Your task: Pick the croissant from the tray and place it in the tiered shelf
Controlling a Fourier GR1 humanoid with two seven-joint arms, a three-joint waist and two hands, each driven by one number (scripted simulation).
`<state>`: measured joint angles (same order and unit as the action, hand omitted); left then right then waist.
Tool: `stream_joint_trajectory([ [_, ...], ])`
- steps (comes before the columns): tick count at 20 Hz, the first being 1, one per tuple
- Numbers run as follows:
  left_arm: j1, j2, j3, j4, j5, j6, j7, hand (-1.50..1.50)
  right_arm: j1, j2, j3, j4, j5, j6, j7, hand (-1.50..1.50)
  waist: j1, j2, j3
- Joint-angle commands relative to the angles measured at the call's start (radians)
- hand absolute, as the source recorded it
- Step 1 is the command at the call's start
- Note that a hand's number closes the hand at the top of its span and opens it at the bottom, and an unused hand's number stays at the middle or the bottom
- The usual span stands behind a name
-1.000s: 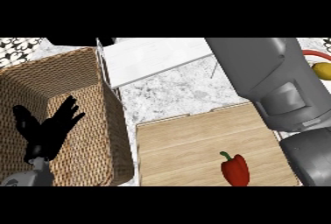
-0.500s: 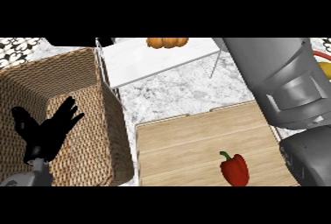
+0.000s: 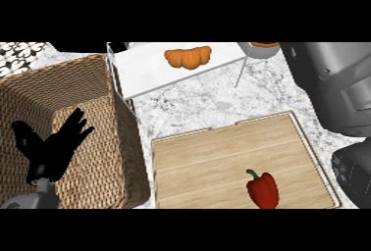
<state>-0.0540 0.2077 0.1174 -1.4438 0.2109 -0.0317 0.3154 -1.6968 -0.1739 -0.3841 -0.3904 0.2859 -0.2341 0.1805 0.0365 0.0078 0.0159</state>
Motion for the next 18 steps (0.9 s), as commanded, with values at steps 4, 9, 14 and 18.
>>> stream_joint_trajectory([
  [4, 0.037, -0.018, -0.056, 0.047, -0.068, 0.007, -0.022, 0.00, 0.003, -0.113, -0.035, 0.006, 0.006, -0.119, 0.046, -1.50, -0.017, 0.002, -0.017],
  [9, 0.007, -0.004, -0.043, 0.037, -0.053, 0.006, 0.023, 0.00, 0.048, -0.268, -0.106, 0.030, -0.042, -0.079, 0.043, -1.50, -0.015, 0.008, -0.016],
  [14, 0.013, -0.011, -0.041, 0.061, -0.069, 0.005, -0.007, 0.00, 0.097, -0.358, -0.131, 0.056, -0.081, 0.065, 0.021, -1.50, -0.012, 0.009, -0.016],
  [18, 0.005, -0.006, -0.042, 0.034, -0.066, 0.012, 0.018, 0.00, 0.168, -0.411, -0.163, 0.041, -0.127, 0.167, -0.063, -1.50, -0.014, 0.007, -0.015],
])
